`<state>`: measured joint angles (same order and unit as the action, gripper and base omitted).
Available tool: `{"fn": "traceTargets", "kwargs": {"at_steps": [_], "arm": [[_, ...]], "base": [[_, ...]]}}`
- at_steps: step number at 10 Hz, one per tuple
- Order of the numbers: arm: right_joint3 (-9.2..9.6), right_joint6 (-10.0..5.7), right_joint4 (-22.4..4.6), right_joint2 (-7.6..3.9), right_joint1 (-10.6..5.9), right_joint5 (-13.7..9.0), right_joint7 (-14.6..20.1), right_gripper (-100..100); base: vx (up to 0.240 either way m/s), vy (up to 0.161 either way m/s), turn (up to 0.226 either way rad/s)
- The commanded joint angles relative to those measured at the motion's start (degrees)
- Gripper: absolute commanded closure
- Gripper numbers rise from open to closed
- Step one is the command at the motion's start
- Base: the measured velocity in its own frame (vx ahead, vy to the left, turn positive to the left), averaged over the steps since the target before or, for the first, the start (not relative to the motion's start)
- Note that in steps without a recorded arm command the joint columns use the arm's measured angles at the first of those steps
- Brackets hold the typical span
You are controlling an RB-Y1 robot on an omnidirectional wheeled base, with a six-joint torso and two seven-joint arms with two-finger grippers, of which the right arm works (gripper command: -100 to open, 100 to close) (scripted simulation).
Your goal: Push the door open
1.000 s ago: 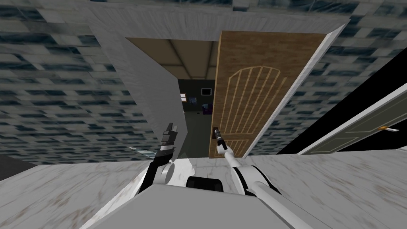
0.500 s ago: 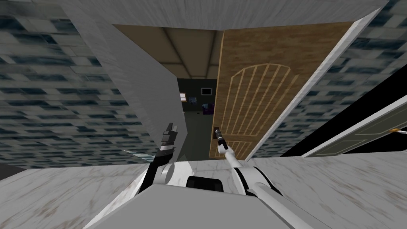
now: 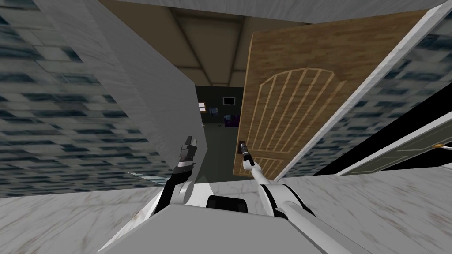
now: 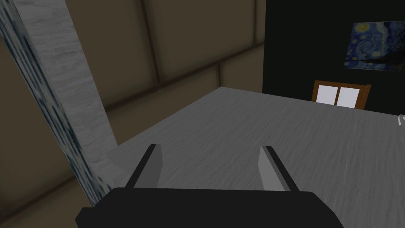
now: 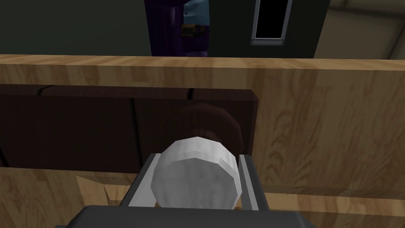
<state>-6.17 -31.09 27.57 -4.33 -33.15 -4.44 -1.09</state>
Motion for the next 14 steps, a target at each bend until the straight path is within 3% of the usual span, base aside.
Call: {"fn": "traceTargets", "kwargs": {"at_steps": [1,4,7,10,11,12,13,14], "arm": [[-1.24,0.38,1.0,-1.05,0.69,-0.5,-0.5,100],[-1.79,0.38,1.0,-1.42,0.79,-0.7,-0.6,100],[-3.56,0.38,0.9,-2.51,1.13,-1.5,-1.2,100],[-3.56,0.38,0.9,-2.51,1.13,-1.5,-1.2,100],[-4.77,0.38,0.8,-3.23,1.36,-2.1,-1.6,100],[-4.77,0.38,-0.7,-3.23,1.36,-2.1,-1.6,100],[-4.77,0.38,0.8,-3.23,1.36,-2.1,-1.6,100],[-4.7,0.43,0.7,-2.86,1.55,-2.0,-1.7,-100]], "base": [[0.103,0.071,-0.046],[0.134,0.085,-0.049],[0.148,0.085,-0.057],[0.064,0.044,-0.015],[0.126,0.076,-0.115],[0.142,0.104,-0.093],[0.068,0.046,-0.023],[-0.122,0.006,-0.028]]}}
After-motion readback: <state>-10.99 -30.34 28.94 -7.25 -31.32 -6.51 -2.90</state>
